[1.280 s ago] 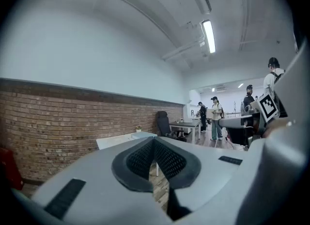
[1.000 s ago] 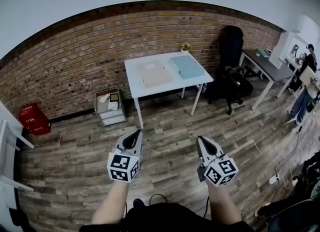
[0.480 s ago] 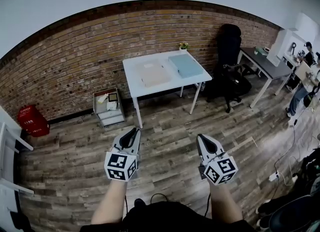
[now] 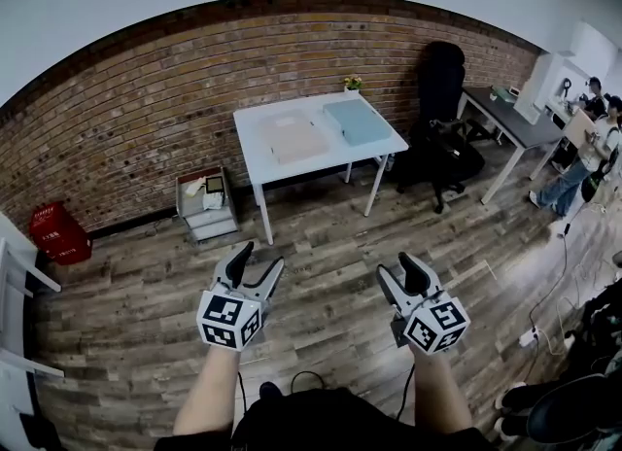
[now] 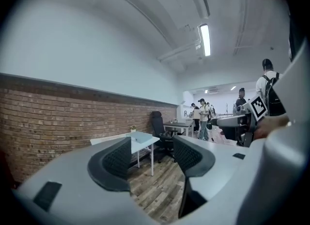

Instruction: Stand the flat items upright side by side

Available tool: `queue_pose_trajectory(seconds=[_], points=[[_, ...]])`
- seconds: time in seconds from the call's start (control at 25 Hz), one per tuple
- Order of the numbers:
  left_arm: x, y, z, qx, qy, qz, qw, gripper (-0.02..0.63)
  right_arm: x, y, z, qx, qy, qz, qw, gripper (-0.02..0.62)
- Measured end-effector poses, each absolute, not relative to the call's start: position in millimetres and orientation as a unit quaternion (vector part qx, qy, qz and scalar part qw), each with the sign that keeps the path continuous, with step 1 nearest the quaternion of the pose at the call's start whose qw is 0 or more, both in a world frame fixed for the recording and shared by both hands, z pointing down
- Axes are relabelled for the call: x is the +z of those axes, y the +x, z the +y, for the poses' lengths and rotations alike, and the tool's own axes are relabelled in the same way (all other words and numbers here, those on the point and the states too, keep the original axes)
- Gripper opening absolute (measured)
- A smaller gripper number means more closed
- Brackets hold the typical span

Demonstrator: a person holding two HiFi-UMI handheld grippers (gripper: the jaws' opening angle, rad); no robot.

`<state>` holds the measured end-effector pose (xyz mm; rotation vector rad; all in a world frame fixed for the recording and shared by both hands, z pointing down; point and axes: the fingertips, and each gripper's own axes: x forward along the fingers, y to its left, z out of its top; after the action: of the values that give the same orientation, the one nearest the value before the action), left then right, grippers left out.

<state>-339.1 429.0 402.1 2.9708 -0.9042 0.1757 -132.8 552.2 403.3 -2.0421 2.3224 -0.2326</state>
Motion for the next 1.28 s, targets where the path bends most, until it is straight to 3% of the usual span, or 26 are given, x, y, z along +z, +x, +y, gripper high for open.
queue_pose_trajectory(seconds=[0.44, 0.6, 0.88, 1.28], points=[[414, -346, 424, 0.084, 0.952, -0.293, 0.030, 0.453, 413, -129, 551, -0.096, -0.671, 0.735, 0.012, 0.516], [420, -346, 421, 0.103, 0.947, -0.301, 0.031, 0.495, 420, -129, 549, -0.122, -0.664, 0.737, 0.019, 0.578], [418, -327, 434, 0.094, 0.949, -0.299, 0.040, 0.514, 418, -123, 565, -0.126, -0.651, 0.748, 0.024, 0.586], [426, -238, 507, 0.087, 0.960, -0.262, 0.048, 0.515, 416, -77, 633, -0.139, -0.627, 0.765, 0.051, 0.586]])
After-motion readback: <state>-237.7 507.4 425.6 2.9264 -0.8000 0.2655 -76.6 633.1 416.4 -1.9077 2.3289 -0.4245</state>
